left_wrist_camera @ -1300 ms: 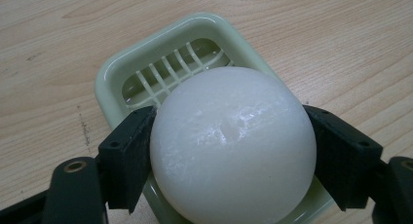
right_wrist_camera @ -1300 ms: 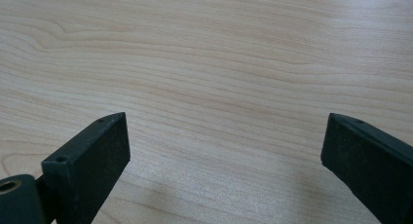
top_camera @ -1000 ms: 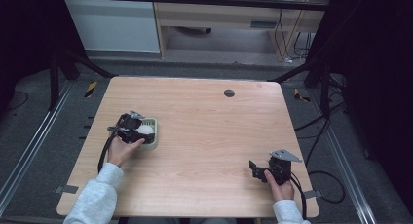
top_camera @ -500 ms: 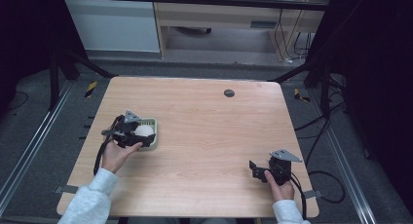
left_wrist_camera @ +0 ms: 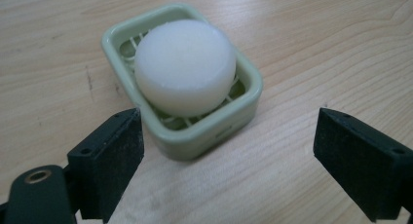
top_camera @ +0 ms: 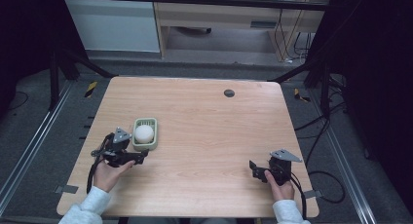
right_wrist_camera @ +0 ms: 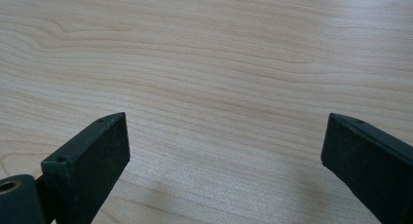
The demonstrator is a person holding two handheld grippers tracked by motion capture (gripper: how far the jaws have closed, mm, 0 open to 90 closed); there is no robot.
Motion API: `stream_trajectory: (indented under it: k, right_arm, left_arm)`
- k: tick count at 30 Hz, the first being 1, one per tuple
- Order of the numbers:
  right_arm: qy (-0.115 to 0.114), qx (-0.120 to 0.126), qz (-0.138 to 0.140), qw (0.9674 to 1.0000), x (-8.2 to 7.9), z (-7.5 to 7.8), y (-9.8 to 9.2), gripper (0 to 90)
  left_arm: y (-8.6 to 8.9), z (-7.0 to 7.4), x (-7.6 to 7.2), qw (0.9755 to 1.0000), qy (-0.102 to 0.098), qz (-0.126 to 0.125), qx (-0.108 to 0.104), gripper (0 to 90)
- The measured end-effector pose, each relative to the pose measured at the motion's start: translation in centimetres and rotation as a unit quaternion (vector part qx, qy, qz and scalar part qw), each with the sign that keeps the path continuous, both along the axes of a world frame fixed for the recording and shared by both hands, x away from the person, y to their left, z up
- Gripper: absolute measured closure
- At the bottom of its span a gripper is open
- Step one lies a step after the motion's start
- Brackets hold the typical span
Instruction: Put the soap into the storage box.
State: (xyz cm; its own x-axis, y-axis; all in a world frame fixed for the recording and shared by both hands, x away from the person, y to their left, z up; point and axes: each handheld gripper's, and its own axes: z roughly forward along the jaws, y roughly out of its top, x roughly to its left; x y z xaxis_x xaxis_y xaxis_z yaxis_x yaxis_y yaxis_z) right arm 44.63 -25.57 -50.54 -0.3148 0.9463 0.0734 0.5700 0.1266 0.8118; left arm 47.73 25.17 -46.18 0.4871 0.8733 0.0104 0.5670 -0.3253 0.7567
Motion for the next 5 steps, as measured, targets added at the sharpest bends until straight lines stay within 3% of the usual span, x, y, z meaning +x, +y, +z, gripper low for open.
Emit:
stream_trajectory:
  k: [5]
  right_arm:
    - [-0.001,0.0,0.0,1.0,-0.02,0.04,-0.02,4.0]
  left_arm:
    - [1.03,-0.66,-1.14,0.9998,0.002,0.014,-0.013,10.5]
